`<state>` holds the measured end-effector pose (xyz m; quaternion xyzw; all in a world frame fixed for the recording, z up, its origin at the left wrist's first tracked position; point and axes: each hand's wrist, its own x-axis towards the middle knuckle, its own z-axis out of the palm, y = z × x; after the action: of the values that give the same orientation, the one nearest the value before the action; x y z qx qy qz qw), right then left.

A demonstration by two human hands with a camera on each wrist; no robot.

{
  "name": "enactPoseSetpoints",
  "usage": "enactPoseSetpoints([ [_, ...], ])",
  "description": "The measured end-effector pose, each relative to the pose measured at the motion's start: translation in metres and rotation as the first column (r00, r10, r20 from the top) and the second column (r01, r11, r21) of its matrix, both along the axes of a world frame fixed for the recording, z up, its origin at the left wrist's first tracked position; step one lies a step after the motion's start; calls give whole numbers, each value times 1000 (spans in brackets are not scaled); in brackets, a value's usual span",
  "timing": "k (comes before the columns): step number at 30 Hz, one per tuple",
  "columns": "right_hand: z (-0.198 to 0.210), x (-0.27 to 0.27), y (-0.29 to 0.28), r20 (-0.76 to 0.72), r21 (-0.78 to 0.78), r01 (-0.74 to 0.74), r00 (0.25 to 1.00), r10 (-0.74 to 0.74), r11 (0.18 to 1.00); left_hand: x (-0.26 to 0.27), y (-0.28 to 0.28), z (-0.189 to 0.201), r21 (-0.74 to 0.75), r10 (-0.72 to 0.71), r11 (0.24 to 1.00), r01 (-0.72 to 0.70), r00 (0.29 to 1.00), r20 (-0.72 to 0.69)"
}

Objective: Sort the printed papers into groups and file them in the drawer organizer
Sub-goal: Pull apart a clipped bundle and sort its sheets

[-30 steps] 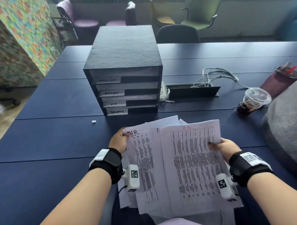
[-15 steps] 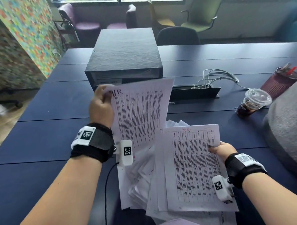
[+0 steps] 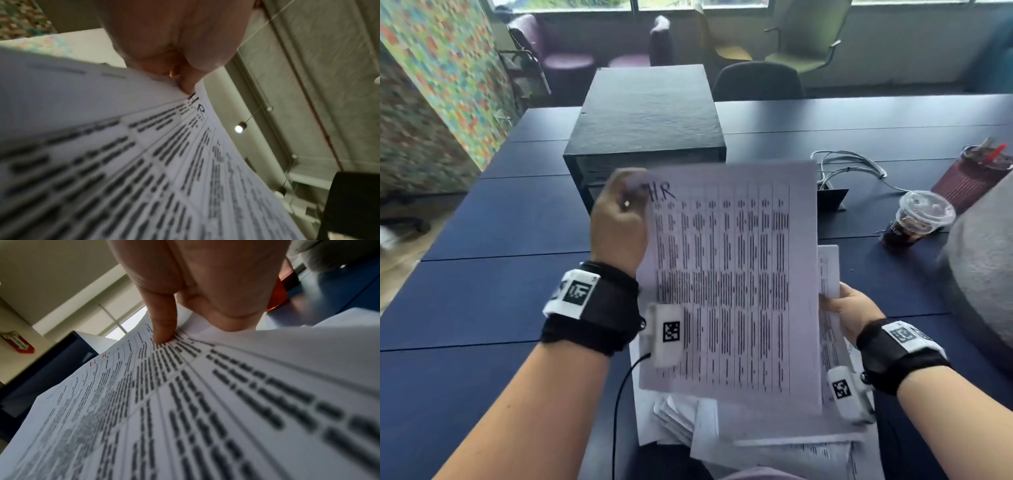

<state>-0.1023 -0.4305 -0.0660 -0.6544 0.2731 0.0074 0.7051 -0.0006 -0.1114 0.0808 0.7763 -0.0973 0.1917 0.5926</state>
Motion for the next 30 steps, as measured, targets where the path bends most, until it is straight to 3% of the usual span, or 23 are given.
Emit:
enactPoseSetpoints([
  [2,7,2,9,42,94,-17,999,13,995,-6,-9,-21,-3,-78,997,78,993,-85],
  [7,16,3,30,103,287,-47,995,18,957,-11,-20,-82,-22,-48,999,43,895,-443],
  [13,11,2,39,1,248,24,1000,-25,968,-18,-22,-103,11,-11,1000,19,848,-530],
  [17,12,2,44,-81,185,18,997,-4,983,-24,-27,-109,38,-97,990,138,841,-533],
  [21,7,1,48,-33,-29,-130,991,129,991,-25,-31,-122,61,-115,982,180,819,-562],
  [24,1,-2,43,-36,-69,-162,986,160,984,-23,-26,-133,37,-137,978,207,763,-632],
  [26,1,-2,40,-37,-66,-147,989,144,987,-18,-15,-142,94,-57,983,157,749,-660],
  [28,-3,-3,32,-35,-100,-130,991,127,986,-11,3,-153,239,166,971,2,714,-680],
  [30,-16,-5,19,-67,-156,-99,994,90,983,-7,26,-161,367,354,924,-105,597,-720],
])
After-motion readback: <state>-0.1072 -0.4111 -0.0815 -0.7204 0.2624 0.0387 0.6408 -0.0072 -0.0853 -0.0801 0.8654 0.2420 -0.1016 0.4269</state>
